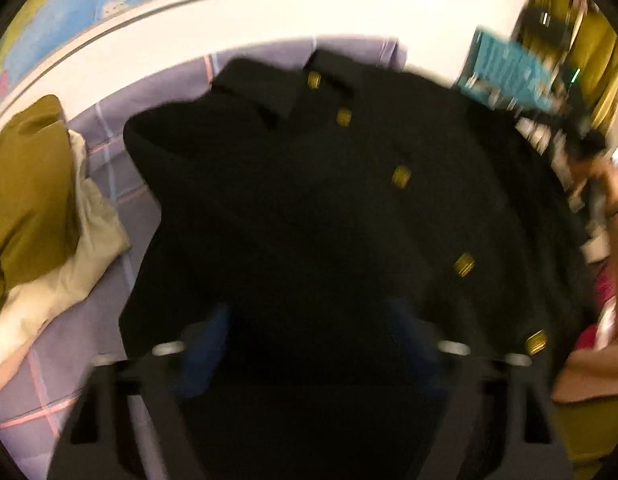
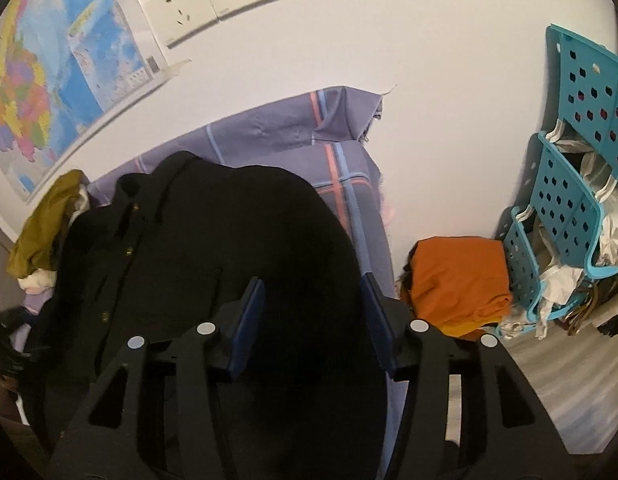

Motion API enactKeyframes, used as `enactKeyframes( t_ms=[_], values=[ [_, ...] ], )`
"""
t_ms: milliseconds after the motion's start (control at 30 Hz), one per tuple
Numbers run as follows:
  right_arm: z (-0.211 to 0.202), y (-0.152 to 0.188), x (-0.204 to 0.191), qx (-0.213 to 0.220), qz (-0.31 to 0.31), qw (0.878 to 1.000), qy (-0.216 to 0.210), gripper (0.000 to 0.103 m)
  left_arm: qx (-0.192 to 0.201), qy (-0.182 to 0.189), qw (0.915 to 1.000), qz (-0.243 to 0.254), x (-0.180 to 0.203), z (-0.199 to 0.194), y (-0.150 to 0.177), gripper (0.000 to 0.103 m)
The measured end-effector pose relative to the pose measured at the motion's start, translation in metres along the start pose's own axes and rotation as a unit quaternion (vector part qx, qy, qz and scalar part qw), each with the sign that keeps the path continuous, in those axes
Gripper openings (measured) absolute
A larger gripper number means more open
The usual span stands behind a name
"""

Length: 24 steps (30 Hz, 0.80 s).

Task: Fold large clothes
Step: 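Lower the black shirt onto the bed with both grippers, spreading it flat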

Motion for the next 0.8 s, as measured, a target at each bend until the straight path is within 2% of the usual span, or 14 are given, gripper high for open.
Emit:
enactKeyframes(
  t_ms=[33, 67, 233, 300, 367, 400, 433, 467, 500, 533, 633, 700, 733, 800],
  values=[
    [-0.003, 0.001, -0.001, 0.002, 0.001, 1.0, -0.002, 0.051, -0.007, -0.01, 0.9999, 0.0, -0.002, 0.003, 0.003, 0.014],
    [-0.006, 0.003, -0.002, 0.005, 0.001, 1.0, -0.004, 0.051, -0.01, -0.012, 0.9999, -0.008, -0.008, 0.003, 0.004, 0.006],
    [-0.024, 0.009, -0.011, 0.015, -0.011, 1.0, -0.021, 0.051, 0.071, -0.038, 0.9928, -0.088, -0.077, -0.066, -0.005, 0.004],
    [-0.032, 0.011, -0.013, 0.021, -0.02, 0.999, -0.023, 0.051, 0.093, -0.08, 0.9862, -0.111, -0.11, -0.092, -0.008, 0.005],
    [-0.038, 0.015, -0.013, 0.028, -0.023, 0.999, -0.024, 0.054, 0.084, -0.132, 0.9791, -0.13, -0.14, -0.096, -0.008, 0.005],
    [-0.039, 0.018, -0.011, 0.029, -0.019, 0.999, -0.023, 0.056, 0.072, -0.148, 0.9781, -0.128, -0.147, -0.092, -0.006, 0.008],
    [-0.04, 0.021, -0.008, 0.029, -0.013, 0.999, -0.027, 0.057, 0.061, -0.166, 0.9761, -0.126, -0.154, -0.085, -0.004, 0.019],
    [-0.04, 0.023, -0.005, 0.029, -0.009, 0.999, -0.03, 0.057, 0.035, -0.227, 0.9658, -0.12, -0.16, -0.07, -0.002, 0.029],
    [-0.041, 0.028, -0.001, 0.025, -0.002, 0.999, -0.033, 0.059, 0.018, -0.27, 0.9567, -0.108, -0.161, -0.061, 0.003, 0.049],
    [-0.041, 0.031, 0.001, 0.023, 0.001, 0.999, -0.033, 0.062, 0.002, -0.295, 0.9514, -0.088, -0.155, -0.048, 0.007, 0.047],
    [-0.049, 0.046, 0.007, 0.021, 0.003, 0.999, -0.036, 0.071, -0.004, -0.28, 0.9572, -0.074, -0.142, -0.032, 0.018, 0.045],
    [-0.06, 0.055, 0.006, 0.022, 0.005, 0.999, -0.038, 0.071, 0.05, -0.198, 0.9729, -0.108, -0.138, -0.055, 0.021, 0.049],
    [-0.066, 0.059, 0.001, 0.025, -0.001, 0.999, -0.046, 0.071, 0.081, -0.147, 0.9774, -0.129, -0.138, -0.069, 0.022, 0.053],
    [-0.08, 0.066, -0.019, 0.034, -0.026, 0.997, -0.069, 0.072, 0.113, -0.087, 0.9797, -0.141, -0.132, -0.087, 0.025, 0.065]
  ],
)
Point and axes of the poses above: each gripper's, at about its wrist camera, not at the fingertips, and z roughly the way its jaws point, x to its right, y to its underside, the point moved 2 cm from there along z, roughly the way its jaws point, and after that the axes turned 5 degrees about -y, right-handed, at the moved point
